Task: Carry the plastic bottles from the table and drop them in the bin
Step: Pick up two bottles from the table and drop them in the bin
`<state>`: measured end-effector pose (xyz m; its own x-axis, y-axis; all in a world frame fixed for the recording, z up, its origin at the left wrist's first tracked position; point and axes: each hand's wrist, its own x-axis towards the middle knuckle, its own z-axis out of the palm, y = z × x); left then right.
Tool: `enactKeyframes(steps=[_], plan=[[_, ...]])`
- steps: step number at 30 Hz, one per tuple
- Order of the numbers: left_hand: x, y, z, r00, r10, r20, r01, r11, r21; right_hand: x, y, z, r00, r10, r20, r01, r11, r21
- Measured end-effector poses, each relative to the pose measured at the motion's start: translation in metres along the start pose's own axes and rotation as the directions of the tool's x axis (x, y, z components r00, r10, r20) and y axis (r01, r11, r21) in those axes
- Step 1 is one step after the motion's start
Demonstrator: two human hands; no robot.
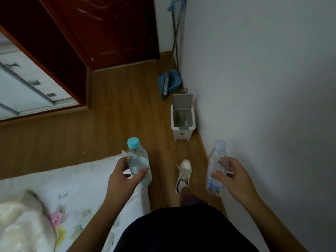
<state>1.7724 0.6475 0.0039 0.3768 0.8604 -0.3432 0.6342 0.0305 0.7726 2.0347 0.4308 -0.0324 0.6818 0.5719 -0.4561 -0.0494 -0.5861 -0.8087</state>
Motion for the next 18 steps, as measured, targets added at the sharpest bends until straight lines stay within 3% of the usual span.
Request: enactKeyframes(steps=[9,18], plan=[[0.112,0.042,-0.006,0.983,-0.140,-0.115,0.143,0.990,0.015,0.167,-0.101,0.025,0.984,-0.099,0.145,0.105,0.994,-0.030],[0.231,0.078,0.002,0.991,-0.133,0.009,0.132,0.989,0.066,0.278,-0.151,0.050,0.977,-0.076,0.201,0.089,0.994,-0.057]])
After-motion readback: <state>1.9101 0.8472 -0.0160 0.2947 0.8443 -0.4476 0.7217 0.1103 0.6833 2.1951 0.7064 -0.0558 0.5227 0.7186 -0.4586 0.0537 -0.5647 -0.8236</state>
